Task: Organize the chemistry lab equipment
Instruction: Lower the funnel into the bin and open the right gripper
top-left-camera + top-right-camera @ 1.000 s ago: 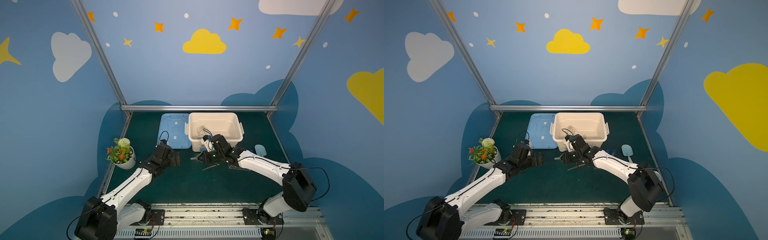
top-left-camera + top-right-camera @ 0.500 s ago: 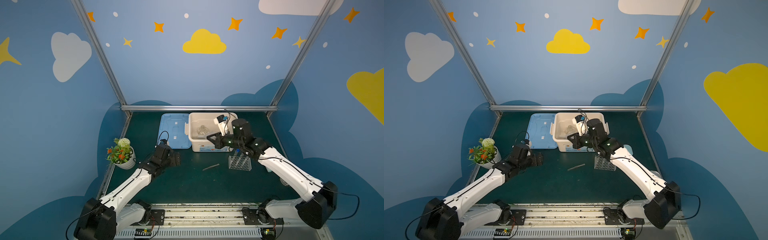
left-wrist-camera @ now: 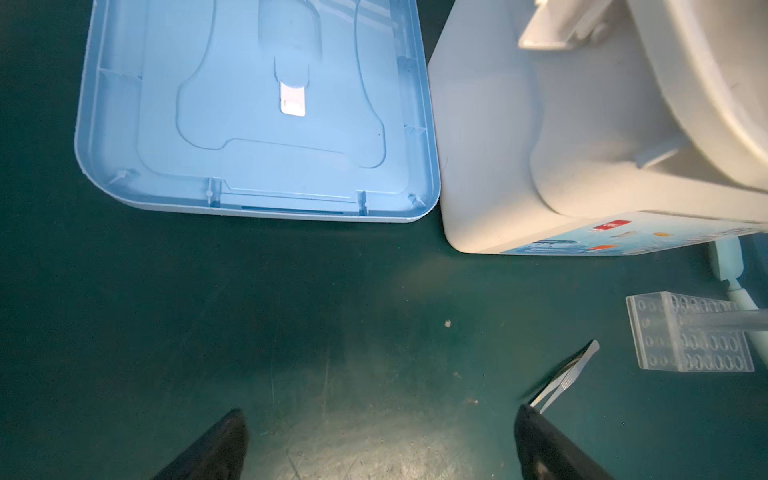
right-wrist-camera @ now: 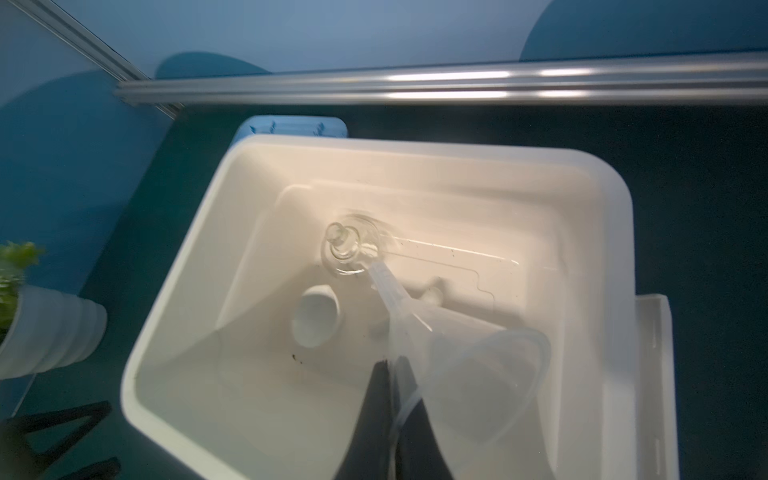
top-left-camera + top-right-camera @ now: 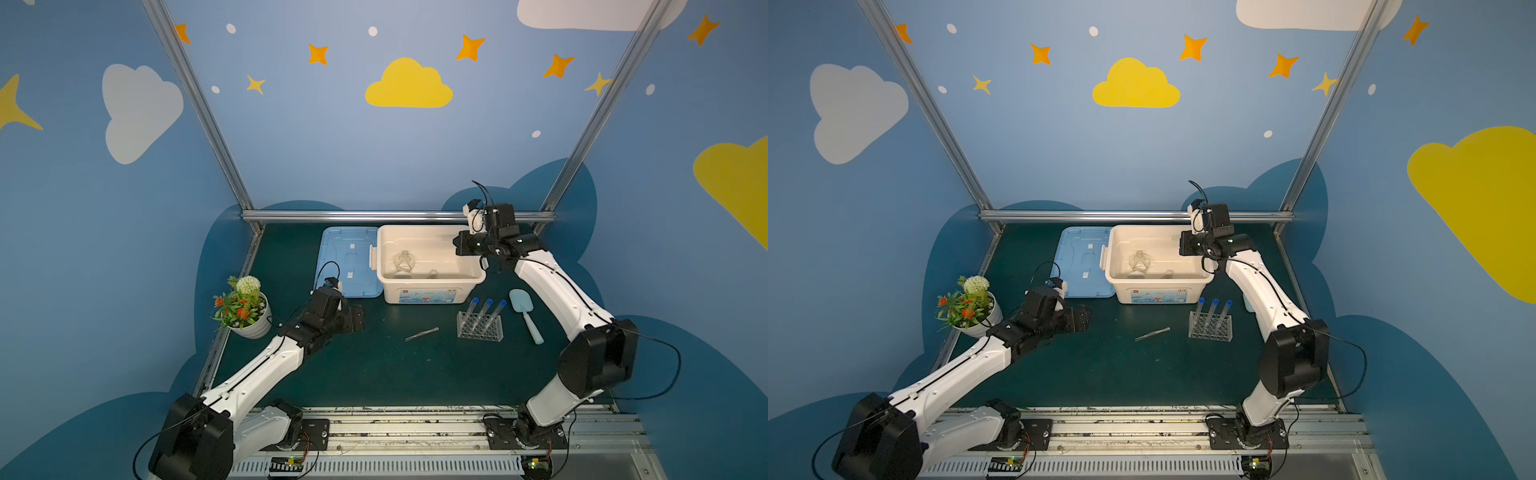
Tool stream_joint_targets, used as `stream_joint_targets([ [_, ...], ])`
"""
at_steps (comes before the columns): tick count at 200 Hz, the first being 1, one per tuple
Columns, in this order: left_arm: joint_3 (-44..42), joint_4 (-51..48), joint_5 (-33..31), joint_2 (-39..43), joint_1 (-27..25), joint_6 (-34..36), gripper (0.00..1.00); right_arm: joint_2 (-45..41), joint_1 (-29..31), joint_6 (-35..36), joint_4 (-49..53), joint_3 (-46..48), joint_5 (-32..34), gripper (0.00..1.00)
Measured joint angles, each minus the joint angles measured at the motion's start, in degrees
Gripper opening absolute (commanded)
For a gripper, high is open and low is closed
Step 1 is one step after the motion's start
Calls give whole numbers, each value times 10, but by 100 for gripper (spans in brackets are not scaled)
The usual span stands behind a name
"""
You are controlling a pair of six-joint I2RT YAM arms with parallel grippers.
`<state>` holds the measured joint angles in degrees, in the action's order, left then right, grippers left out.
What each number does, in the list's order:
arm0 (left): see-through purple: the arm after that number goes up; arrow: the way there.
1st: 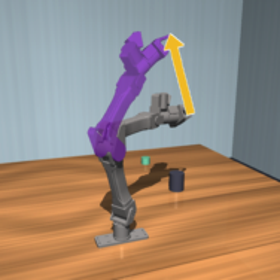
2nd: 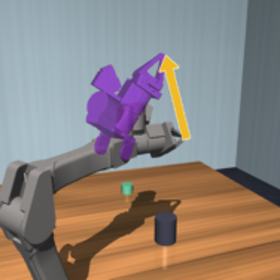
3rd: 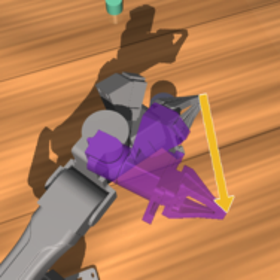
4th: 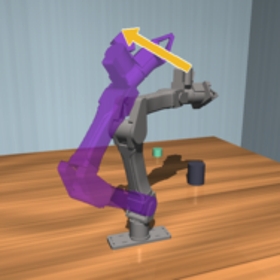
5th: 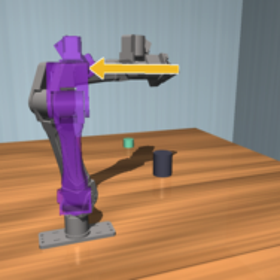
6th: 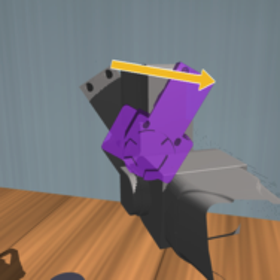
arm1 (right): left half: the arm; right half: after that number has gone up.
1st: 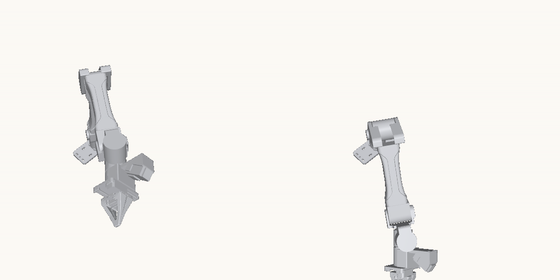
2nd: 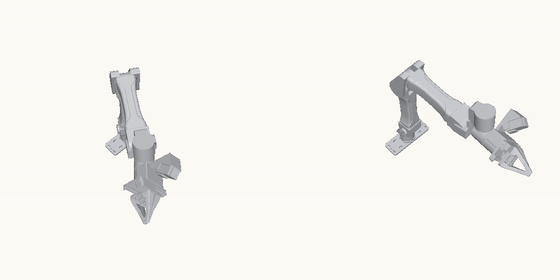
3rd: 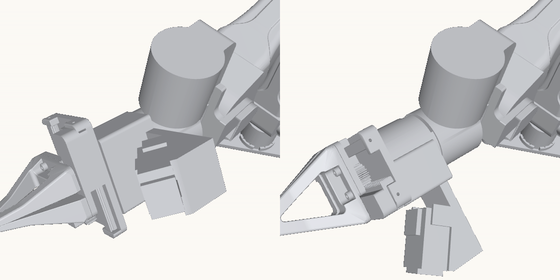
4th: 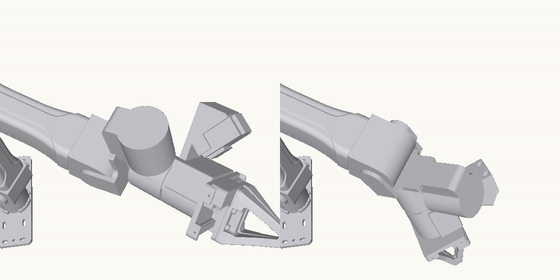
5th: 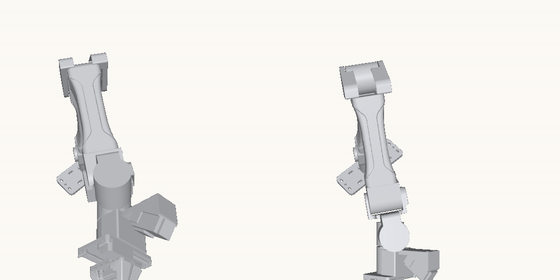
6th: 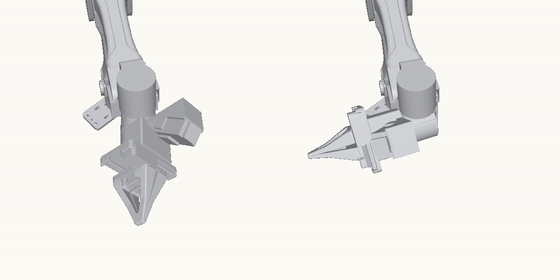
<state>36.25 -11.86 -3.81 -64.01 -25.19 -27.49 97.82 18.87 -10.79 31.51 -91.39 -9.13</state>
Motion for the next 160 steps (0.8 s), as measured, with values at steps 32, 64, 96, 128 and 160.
stream_joint_targets([
  [32,0,8,-1,7,-15,12,100,76,-4,17,68,-85,12,3],
  [64,0,14,-1,5,-26,21,100,129,-7,21,113,-153,-1,0],
  [96,0,16,-2,-1,-34,29,100,187,-14,0,155,-212,-32,0],
  [128,0,19,-5,-1,-39,34,100,227,-25,-25,190,-231,-55,0],
  [160,0,21,-7,-3,-39,37,100,233,-30,-45,202,-229,-63,0],
])
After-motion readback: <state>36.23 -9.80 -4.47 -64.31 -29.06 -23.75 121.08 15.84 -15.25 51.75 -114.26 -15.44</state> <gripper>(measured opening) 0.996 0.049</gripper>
